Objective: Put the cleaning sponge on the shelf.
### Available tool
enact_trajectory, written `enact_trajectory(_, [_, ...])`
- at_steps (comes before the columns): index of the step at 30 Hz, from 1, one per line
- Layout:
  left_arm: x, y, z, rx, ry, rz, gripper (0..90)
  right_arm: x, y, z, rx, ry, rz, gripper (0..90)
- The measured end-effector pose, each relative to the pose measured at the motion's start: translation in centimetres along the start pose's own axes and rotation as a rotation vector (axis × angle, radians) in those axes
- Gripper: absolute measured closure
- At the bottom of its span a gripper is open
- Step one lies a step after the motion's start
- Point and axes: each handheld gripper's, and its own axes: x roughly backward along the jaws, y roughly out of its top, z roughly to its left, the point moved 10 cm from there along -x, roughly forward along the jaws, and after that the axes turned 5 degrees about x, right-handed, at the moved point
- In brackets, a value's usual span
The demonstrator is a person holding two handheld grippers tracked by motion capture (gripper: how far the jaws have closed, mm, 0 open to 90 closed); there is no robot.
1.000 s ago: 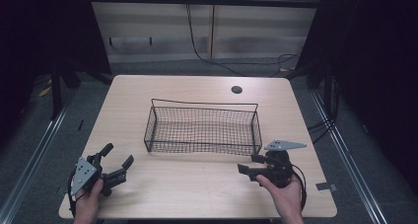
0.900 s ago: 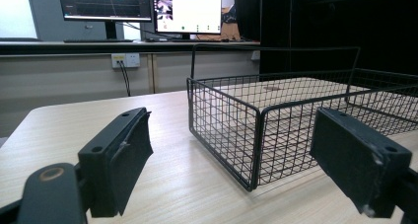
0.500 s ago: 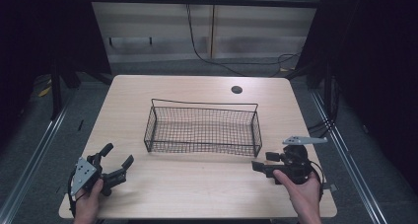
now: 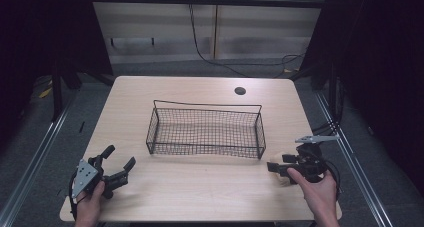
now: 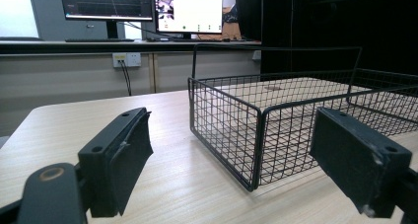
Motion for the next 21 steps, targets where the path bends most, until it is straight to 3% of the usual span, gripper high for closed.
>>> enact_trajectory(7, [0.0, 0.0, 0.0, 0.0, -0.003, 0.0, 15.5, 1.1, -0.3, -1.5, -0.013, -0.047, 0.041, 23.2])
enact_trajectory(14, [0.0, 0.0, 0.0, 0.0, -0.003, -0.001, 15.5, 0.9, -0.7, -2.6, -0.031, -0.066, 0.13, 20.2])
enact_trajectory(17, [0.0, 0.0, 0.0, 0.0, -0.003, 0.0, 15.5, 0.5, -1.1, -3.0, -0.046, -0.042, 0.199, 17.9])
enact_trajectory(21, [0.0, 0.0, -0.1, 0.0, -0.005, 0.0, 15.5, 0.1, -1.4, -3.6, -0.073, -0.049, 0.241, 17.4])
